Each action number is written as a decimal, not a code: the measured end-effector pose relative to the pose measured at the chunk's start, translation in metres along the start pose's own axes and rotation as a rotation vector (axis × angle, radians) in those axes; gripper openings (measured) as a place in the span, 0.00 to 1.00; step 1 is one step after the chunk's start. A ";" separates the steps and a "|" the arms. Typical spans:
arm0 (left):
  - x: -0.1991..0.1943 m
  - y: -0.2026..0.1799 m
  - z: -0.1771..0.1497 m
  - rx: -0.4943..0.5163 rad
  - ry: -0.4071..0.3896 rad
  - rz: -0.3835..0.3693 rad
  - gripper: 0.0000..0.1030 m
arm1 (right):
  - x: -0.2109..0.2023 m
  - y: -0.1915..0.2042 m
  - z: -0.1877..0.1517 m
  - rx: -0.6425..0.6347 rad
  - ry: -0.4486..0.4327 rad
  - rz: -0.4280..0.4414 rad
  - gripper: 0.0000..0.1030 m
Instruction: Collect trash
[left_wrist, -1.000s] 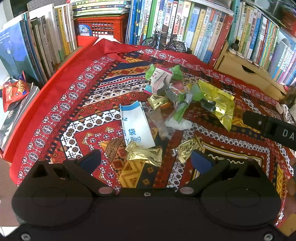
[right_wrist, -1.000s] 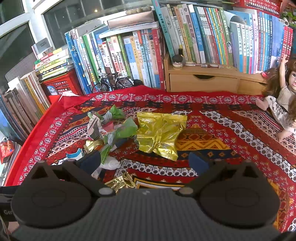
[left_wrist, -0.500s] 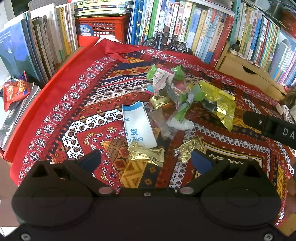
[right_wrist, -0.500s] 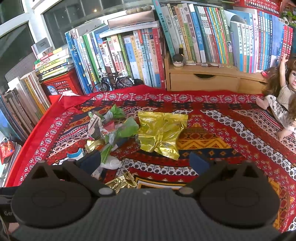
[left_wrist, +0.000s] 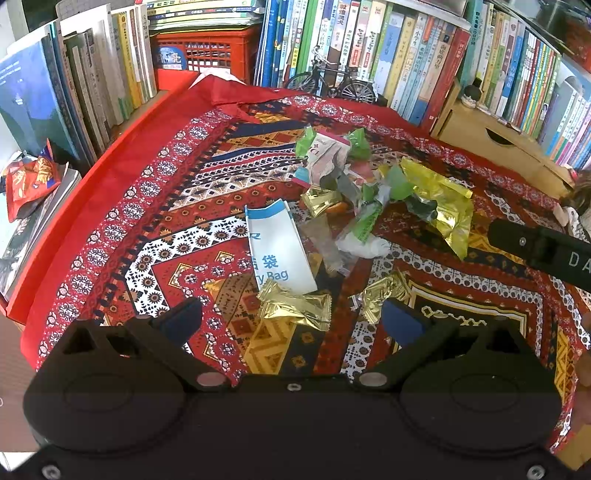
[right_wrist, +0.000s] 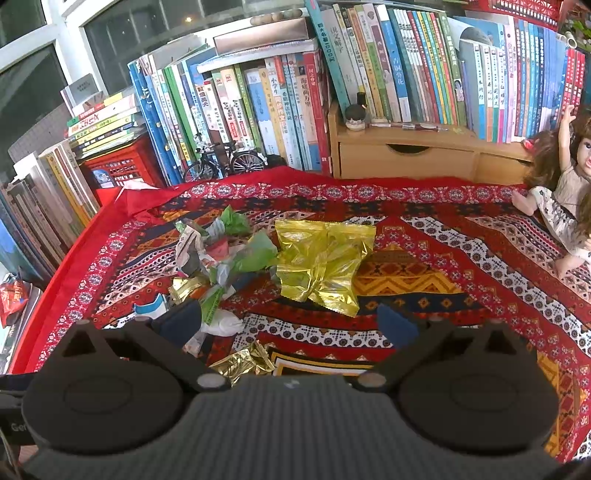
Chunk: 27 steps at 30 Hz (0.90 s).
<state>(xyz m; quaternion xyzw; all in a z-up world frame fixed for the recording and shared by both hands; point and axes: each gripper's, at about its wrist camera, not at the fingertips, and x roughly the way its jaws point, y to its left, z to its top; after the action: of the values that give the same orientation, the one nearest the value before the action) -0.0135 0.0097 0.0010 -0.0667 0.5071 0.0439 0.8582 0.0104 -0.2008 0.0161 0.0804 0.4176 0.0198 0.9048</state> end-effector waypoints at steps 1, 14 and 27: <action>0.000 0.000 0.000 0.000 0.000 0.000 1.00 | 0.000 0.000 0.000 0.001 0.001 0.001 1.00; 0.006 0.004 -0.002 0.000 0.008 -0.017 1.00 | 0.004 0.000 -0.001 0.020 0.012 -0.032 1.00; 0.006 0.002 -0.004 0.020 -0.001 0.005 1.00 | 0.010 -0.002 -0.001 0.018 0.035 -0.001 1.00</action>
<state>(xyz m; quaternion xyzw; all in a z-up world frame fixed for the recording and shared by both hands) -0.0144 0.0107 -0.0060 -0.0571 0.5075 0.0410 0.8588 0.0164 -0.2017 0.0078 0.0880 0.4336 0.0169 0.8966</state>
